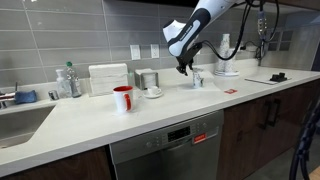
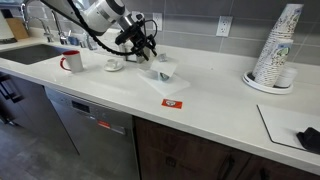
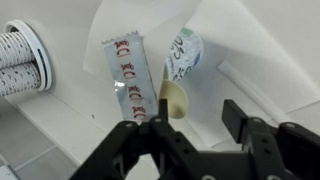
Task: Pick up the plastic spoon from the paper cup and put it on the kitchen counter
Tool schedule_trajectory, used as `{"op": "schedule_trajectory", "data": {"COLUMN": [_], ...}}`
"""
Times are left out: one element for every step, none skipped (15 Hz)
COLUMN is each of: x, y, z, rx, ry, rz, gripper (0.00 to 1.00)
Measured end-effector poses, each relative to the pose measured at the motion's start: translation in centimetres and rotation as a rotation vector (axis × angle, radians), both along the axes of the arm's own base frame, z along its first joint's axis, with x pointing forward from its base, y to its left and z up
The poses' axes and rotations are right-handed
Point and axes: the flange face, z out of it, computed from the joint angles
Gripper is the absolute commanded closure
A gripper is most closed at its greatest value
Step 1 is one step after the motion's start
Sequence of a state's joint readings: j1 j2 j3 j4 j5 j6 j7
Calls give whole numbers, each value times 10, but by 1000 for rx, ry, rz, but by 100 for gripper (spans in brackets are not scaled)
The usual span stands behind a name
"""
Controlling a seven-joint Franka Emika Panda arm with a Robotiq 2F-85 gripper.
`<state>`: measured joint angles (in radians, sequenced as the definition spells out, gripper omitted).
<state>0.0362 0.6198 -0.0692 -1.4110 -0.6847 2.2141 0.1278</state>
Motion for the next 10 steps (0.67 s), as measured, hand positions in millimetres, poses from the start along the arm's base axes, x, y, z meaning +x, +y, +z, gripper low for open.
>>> {"op": "schedule_trajectory", "data": {"x": [0,0,1,1,0,0,0,0,0,0], "y": [-1,-2,-3,-4,-5,-6,-6,-6,-6,-5], "z": [1,2,4,6,7,8,8,9,10,10], "rx": [-2,-5,-8,-12,-15,-18,-20,-22,-24,-26], "ry": [2,5,8,13,17,21,24,26,29,33], "rz": [-5,-11,-17,-24,-30,-34,-36,-39,-41,-43], "gripper": [42,46,50,58,61,66,71,68,69,70]}}
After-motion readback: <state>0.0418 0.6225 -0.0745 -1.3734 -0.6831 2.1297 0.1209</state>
